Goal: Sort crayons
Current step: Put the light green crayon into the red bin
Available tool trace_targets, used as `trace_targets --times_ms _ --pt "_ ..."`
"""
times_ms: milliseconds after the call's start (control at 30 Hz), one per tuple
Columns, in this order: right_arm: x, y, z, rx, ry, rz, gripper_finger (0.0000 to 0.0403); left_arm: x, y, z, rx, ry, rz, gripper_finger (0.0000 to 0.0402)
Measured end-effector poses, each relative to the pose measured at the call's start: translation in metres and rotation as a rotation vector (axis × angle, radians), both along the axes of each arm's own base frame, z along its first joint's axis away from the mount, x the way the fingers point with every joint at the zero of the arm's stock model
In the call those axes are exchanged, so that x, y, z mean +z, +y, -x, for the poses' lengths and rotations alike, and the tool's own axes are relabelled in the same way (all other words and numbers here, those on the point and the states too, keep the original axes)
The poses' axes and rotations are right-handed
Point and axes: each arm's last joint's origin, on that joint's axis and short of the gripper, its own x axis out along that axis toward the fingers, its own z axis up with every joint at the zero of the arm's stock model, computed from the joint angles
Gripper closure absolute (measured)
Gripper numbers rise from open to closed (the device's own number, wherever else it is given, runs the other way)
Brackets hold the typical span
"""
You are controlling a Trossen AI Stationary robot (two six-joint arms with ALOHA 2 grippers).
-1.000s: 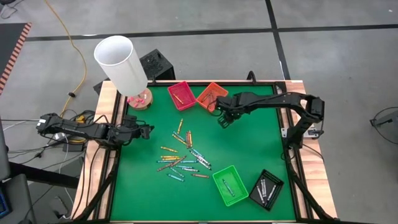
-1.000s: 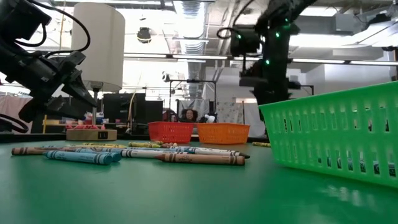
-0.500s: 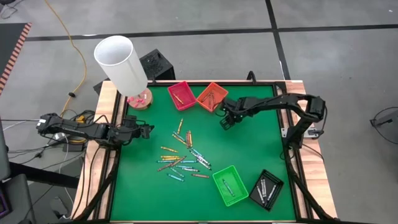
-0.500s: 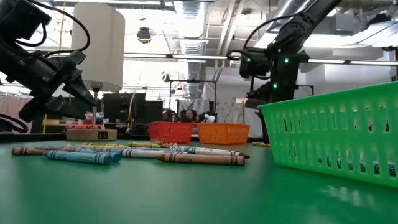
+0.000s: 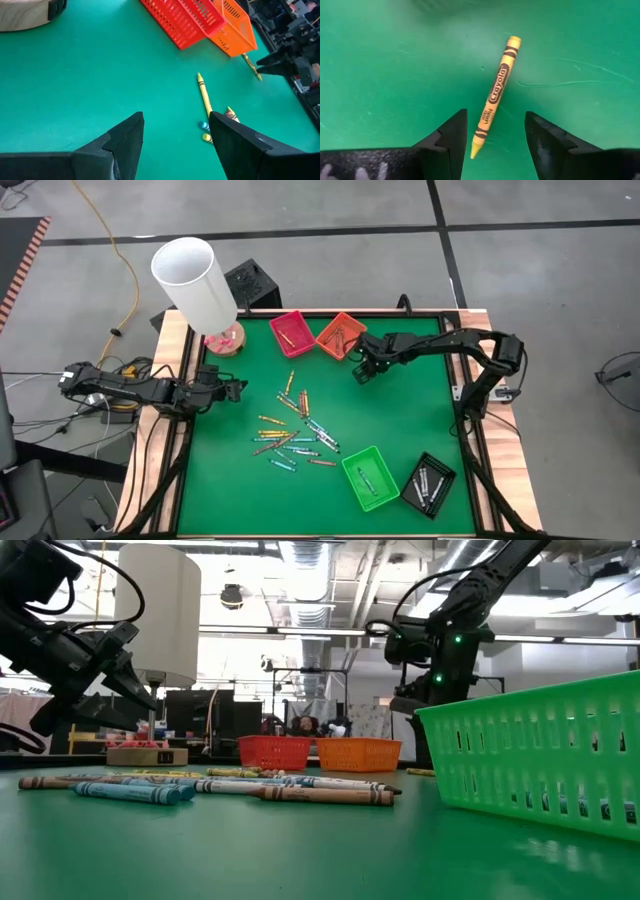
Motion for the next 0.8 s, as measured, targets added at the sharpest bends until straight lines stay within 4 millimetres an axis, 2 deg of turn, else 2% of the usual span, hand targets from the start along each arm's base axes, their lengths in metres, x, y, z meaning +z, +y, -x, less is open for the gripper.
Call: trace_targets --times_ms 800 --pt "-0.0067 -0.0007 0.0000 -0.004 -0.025 0.016 0.0214 0.0000 0.0004 0.0004 0.010 0.007 -0.017 0.0186"
